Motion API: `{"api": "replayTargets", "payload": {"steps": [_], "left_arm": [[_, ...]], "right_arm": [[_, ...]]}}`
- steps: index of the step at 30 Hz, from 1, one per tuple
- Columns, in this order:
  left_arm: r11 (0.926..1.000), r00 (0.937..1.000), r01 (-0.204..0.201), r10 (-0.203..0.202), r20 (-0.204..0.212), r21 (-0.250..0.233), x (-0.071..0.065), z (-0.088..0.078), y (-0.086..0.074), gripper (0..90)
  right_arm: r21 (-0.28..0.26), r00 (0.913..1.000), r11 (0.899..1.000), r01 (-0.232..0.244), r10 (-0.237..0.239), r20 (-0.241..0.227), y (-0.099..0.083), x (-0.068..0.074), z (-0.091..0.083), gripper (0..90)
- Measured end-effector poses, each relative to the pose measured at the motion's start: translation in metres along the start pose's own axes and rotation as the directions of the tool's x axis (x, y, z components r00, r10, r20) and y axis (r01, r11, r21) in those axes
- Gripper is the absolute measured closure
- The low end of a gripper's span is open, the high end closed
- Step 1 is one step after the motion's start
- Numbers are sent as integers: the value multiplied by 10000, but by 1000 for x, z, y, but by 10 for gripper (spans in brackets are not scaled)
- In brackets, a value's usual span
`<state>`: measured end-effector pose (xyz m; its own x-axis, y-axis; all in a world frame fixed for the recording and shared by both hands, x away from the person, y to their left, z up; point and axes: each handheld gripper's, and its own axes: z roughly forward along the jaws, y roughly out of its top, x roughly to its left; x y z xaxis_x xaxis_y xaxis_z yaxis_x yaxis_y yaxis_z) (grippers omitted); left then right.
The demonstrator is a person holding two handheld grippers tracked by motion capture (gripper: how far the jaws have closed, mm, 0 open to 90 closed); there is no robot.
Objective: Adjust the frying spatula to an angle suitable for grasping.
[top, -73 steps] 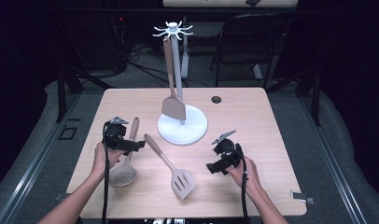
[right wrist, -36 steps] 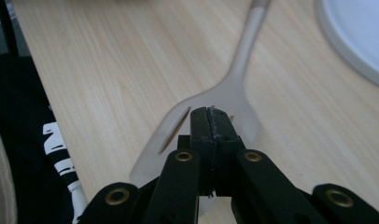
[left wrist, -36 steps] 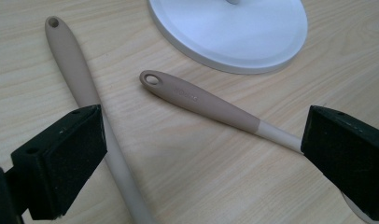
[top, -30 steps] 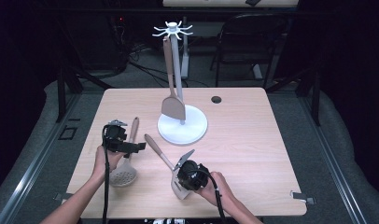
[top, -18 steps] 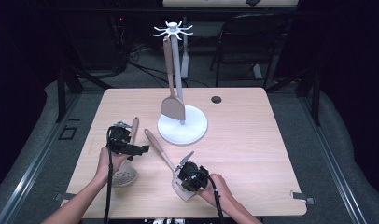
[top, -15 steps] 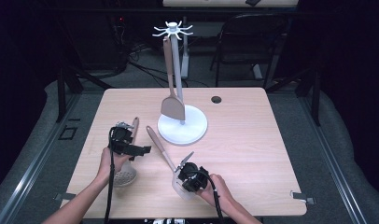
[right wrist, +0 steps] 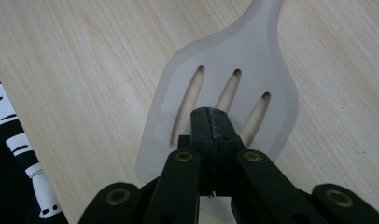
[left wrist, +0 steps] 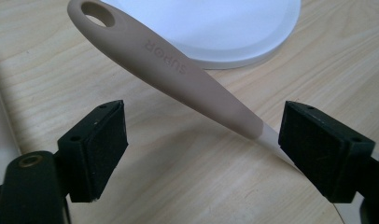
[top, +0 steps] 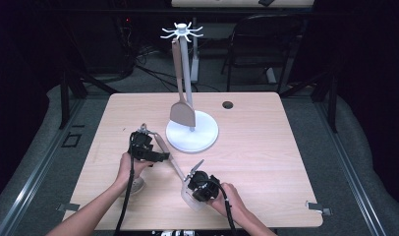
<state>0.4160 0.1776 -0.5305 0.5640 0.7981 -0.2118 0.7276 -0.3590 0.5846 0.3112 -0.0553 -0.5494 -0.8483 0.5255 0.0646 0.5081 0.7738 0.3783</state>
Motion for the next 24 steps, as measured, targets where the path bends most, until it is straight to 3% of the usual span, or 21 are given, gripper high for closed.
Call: {"api": "replayTargets", "payload": {"steps": [7, 13, 20, 24], "left_arm": [[9996, 9994, 280, -282, 215, 72, 1, 13, 7, 290], [9994, 9995, 232, -237, 190, 275, 0, 21, 11, 312], [9969, 9976, 629, -641, 259, 467, 2, 31, 14, 354], [9952, 9940, 908, -929, 586, 371, 5, 30, 12, 396]], "right_arm": [[70, 9999, 9999, 91, -92, 56, 0, 0, 0, 900], [95, 9998, 9998, 146, -147, 107, 1, 0, -1, 900], [83, 9998, 9998, 177, -178, 104, 1, 0, 0, 900], [1, 10000, 10000, 97, -97, 6, 1, 0, 1, 900]]}}
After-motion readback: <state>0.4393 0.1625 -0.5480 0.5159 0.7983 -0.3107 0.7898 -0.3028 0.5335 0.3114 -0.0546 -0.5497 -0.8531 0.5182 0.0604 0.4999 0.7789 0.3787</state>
